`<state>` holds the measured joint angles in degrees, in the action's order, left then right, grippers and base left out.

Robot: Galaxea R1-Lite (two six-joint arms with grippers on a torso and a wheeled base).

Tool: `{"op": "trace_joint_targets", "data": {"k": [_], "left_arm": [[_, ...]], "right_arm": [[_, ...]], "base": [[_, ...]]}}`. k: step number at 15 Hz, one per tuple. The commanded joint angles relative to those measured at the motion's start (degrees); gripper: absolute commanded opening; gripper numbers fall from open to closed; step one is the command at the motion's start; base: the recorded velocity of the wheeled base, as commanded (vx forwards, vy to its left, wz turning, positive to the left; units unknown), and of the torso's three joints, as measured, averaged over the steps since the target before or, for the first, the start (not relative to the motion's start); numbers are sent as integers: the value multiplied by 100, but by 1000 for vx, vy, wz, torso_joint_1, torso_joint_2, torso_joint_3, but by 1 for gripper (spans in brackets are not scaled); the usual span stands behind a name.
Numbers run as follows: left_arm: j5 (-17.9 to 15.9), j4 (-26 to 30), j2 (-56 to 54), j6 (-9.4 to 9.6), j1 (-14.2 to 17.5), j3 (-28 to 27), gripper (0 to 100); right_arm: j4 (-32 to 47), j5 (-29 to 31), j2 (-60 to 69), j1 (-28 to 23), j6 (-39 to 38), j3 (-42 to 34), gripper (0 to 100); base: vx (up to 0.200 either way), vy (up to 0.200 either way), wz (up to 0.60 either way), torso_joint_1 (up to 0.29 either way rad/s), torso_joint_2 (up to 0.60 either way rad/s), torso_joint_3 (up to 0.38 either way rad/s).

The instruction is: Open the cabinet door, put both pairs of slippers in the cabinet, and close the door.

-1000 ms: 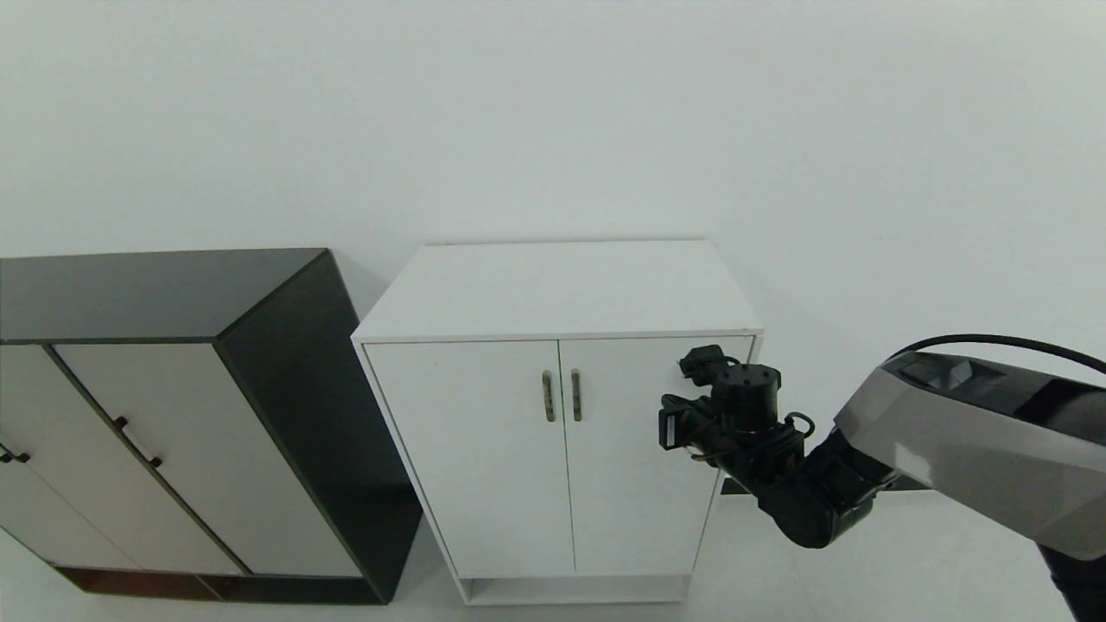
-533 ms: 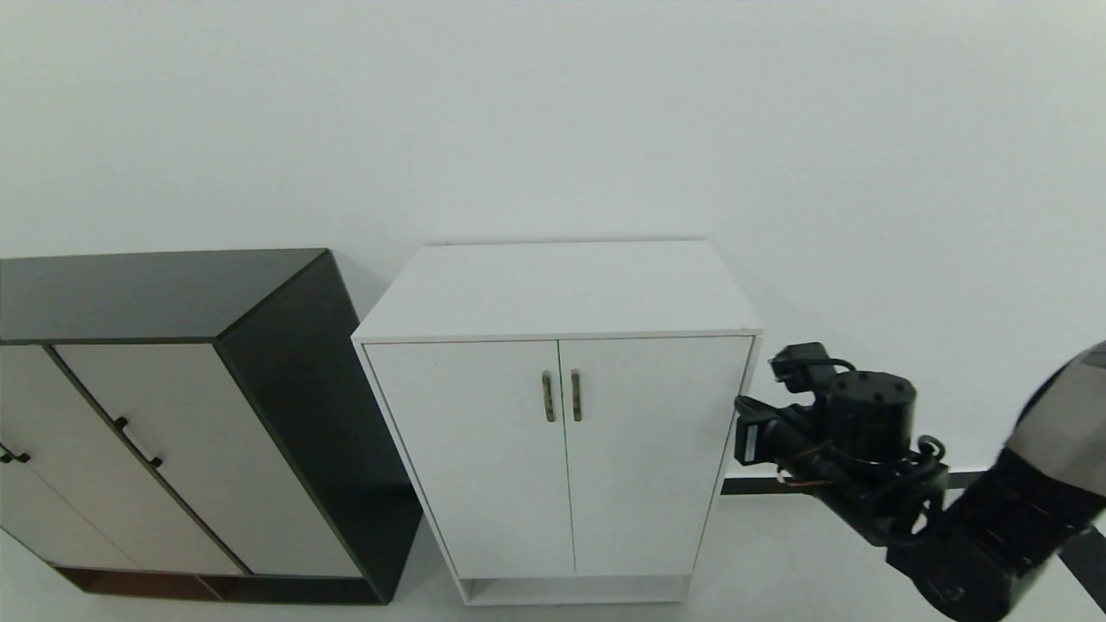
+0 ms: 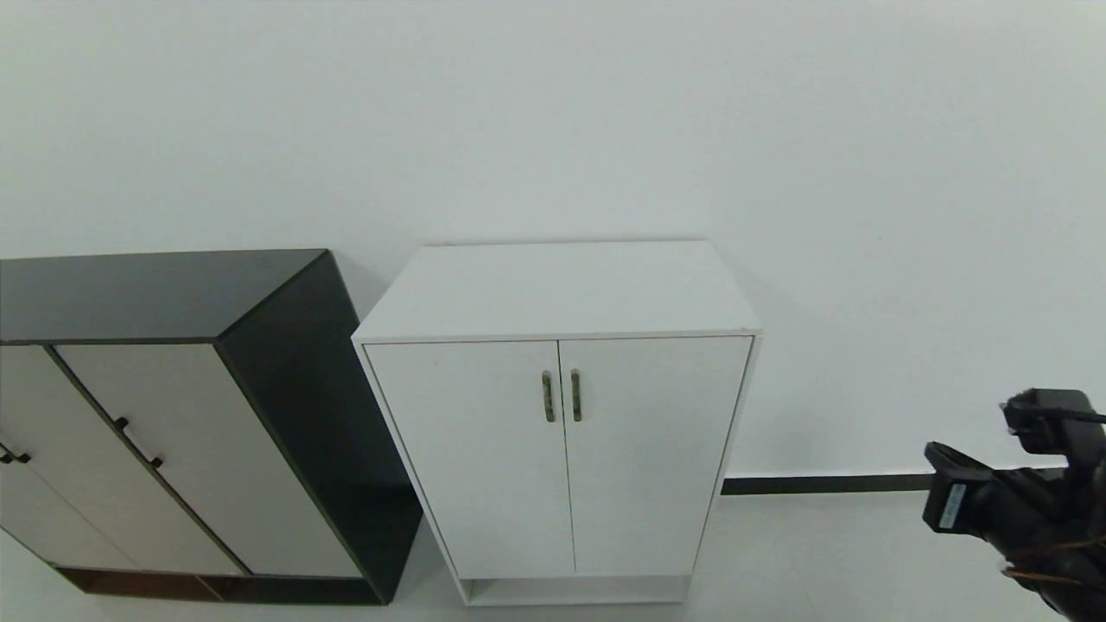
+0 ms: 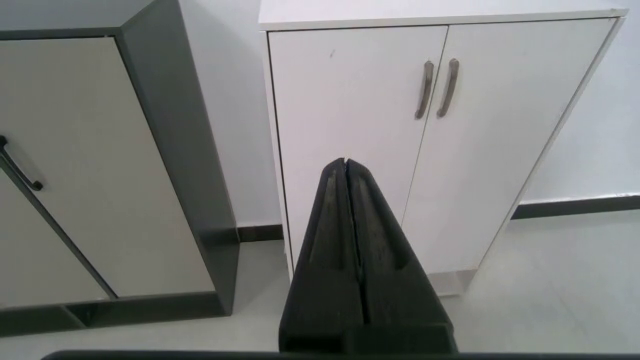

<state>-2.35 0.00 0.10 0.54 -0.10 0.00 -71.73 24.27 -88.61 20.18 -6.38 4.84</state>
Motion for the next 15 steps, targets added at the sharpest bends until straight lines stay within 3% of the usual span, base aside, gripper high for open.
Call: {"op": "trace_joint_targets", "data": {"k": [1,6,9,11,13,14,15], "left_arm": [[-2,0,-1,-1,1,0,0],[-2,0,-1,-1,1,0,0],[-2,0,-1,-1,1,0,0],[-11,0,-1,8,1,0,0],[-11,0,-1,8,1,0,0],[-11,0,-1,17,1,0,0],[-11,0,-1,8,1,0,0]], "right_arm": [[678,43,1531,-154,-57,-484,0],[4308,-221,4774,206,-22,-475,0],[6795,-537,7209,461,620,-466,0],[7006,-1223,7815,57,699,-431,0],[6962,-1803,8105,22,708,-449,0],[7252,-2445,8316,30,866,-458,0],[7208,-2480,8272,48,892,-466,0]], "base": [[0,0,0,0,0,0],[0,0,0,0,0,0],[0,0,0,0,0,0],[0,0,0,0,0,0],[0,0,0,0,0,0],[0,0,0,0,0,0],[0,0,0,0,0,0]]}}
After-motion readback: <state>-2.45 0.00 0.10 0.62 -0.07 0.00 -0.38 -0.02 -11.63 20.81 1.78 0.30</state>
